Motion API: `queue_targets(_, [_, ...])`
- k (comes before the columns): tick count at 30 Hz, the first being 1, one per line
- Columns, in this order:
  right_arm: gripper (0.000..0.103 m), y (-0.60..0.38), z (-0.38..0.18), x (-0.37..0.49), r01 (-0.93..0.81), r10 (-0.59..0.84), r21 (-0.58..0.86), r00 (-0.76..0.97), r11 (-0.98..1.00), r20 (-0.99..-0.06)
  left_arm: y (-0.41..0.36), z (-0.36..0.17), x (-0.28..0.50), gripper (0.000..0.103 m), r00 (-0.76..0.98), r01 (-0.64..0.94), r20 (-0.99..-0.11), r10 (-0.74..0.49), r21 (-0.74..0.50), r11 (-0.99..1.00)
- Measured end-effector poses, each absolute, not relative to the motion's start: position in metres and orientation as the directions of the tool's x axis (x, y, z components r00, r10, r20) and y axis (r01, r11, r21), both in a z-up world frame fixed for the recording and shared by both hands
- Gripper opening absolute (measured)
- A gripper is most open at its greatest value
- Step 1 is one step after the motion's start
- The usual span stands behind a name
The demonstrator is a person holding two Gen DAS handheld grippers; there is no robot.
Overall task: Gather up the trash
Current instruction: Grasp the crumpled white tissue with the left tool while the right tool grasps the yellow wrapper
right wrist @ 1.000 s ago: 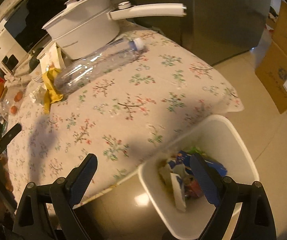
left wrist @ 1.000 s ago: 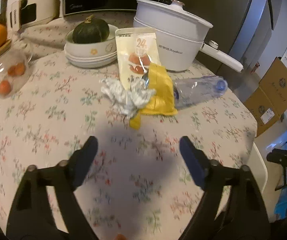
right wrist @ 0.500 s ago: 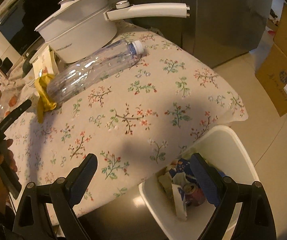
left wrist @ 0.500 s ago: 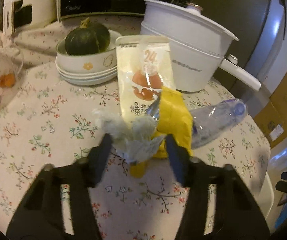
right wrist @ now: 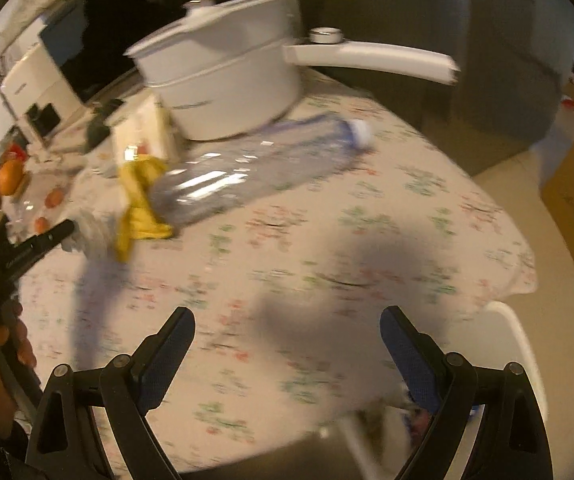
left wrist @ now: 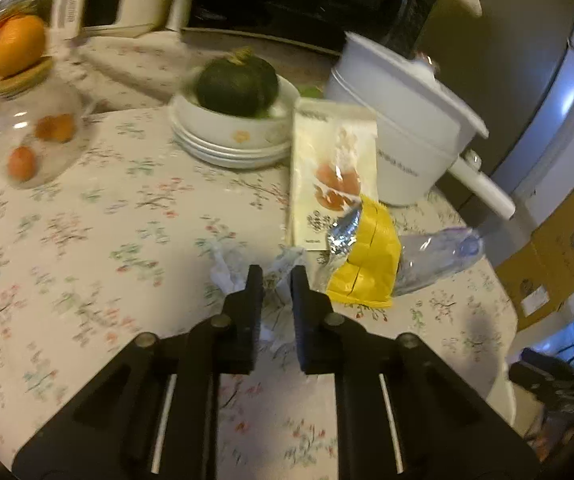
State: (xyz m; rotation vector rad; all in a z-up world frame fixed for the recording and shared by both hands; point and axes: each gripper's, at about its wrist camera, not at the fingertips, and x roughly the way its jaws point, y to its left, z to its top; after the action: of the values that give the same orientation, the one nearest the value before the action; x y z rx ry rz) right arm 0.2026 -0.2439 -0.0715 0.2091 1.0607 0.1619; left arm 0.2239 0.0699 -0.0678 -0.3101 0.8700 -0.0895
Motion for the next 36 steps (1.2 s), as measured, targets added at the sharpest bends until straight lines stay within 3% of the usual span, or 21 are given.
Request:
queue_targets(6, [0.094,-0.198,-0.067,0.216,-0.136,0.273,0.237,0.509,0.962,-0.816,0.113,-0.027,0.168,0.015,0.683,-0.105,-0.694,-0.228,-0.402,0.909])
queue_targets(10, [0.083,-0.166,-0.068,0.237,-0.2,0.323,0.255,0.511,0.946,-0.796,0.136,-0.01,0.142,0.015,0.721,-0.128,-0.651,-0.238,-0.463,0.877])
queue_targets(13, [0.074,-0.14,-0.067,0.253,-0.255,0.335,0.233,0.51,0.938,-0.792,0.138,-0.004,0.132,0.015,0.741,-0.122,-0.635,-0.218,-0.447,0.886])
queue_targets(17, [0.072,-0.109,-0.063,0.274,-0.313,0.315,0.166,0.522,0.935,-0.792,0.133,-0.002,0.133,0.015,0.743,-0.079,-0.64,-0.197,-0.375,0.924])
queue_targets(22, [0.07,-0.089,-0.067,0.306,-0.316,0.302,0.147,0.53,0.937,-0.792,0.146,-0.005,0.137,0.015,0.729,-0.097,-0.645,-0.229,-0.429,0.898])
queue_targets(25, [0.059,-0.081,-0.076,0.319,-0.32,0.276,0.112,0.529,0.941,-0.802,0.149,-0.005,0.14,0.015,0.728,-0.102,-0.644,-0.235,-0.441,0.892])
queue_targets(32, [0.046,-0.064,-0.1,0.337,-0.348,0.252,0.074,0.499,0.935,-0.829,0.149,-0.006,0.142,0.015,0.723,-0.094,-0.647,-0.242,-0.439,0.894])
queue_targets(36, [0.027,-0.062,-0.102,0.338,-0.373,0.258,0.063,0.5,0.926,-0.827,0.151,-0.007,0.143,0.015,0.718,-0.097,-0.652,-0.245,-0.442,0.892])
